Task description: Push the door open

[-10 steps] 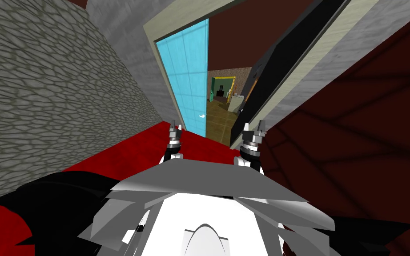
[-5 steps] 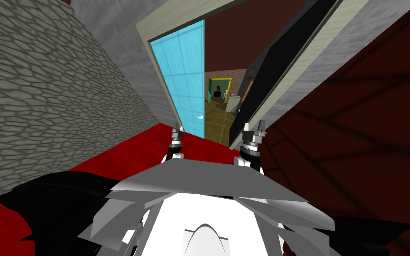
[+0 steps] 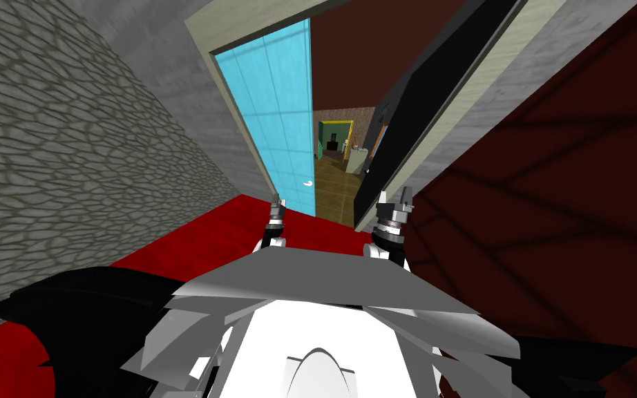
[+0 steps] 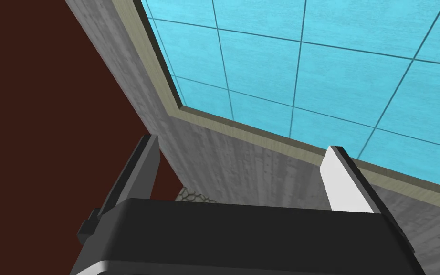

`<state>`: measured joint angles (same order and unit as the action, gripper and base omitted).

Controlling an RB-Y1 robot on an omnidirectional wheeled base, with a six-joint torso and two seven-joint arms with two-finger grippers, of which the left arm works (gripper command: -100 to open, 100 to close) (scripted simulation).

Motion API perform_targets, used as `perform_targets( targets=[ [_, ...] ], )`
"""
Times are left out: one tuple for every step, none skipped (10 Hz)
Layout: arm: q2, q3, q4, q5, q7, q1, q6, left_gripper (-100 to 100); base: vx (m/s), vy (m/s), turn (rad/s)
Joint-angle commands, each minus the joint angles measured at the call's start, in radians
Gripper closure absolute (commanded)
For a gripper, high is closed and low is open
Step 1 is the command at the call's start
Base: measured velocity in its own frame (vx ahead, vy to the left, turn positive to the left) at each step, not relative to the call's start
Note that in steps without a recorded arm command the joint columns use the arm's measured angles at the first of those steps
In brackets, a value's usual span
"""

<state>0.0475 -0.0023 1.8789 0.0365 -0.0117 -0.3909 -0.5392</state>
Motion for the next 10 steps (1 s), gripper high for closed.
perform_targets(
  targets=[
    [0.006,0.008,-0.05,0.003,0.001,0.022,-0.012,-100,0.085,0.054,-0.116],
    [0.01,0.014,-0.079,0.005,0.002,0.036,-0.019,-100,0.088,0.059,-0.144],
    [0.013,0.019,-0.113,0.007,0.002,0.049,-0.025,-100,0.094,0.063,-0.153],
    [0.017,0.025,-0.143,0.01,0.003,0.062,-0.032,-100,0.088,0.068,-0.142],
    [0.021,0.03,-0.182,0.012,0.004,0.076,-0.039,-100,0.101,0.053,-0.164],
    [0.021,0.03,-0.189,0.012,0.004,0.076,-0.039,-100,0.065,0.044,-0.033],
    [0.024,0.036,-0.225,0.014,0.005,0.09,-0.046,-100,0.047,0.045,-0.093],
    [0.027,0.042,-0.258,0.017,0.006,0.104,-0.053,-100,0.06,0.057,-0.158],
    [0.03,0.048,-0.295,0.019,0.006,0.118,-0.06,-100,0.083,0.063,-0.143],
    [0.033,0.054,-0.332,0.021,0.007,0.133,-0.067,-100,0.09,0.07,-0.159]
  ],
)
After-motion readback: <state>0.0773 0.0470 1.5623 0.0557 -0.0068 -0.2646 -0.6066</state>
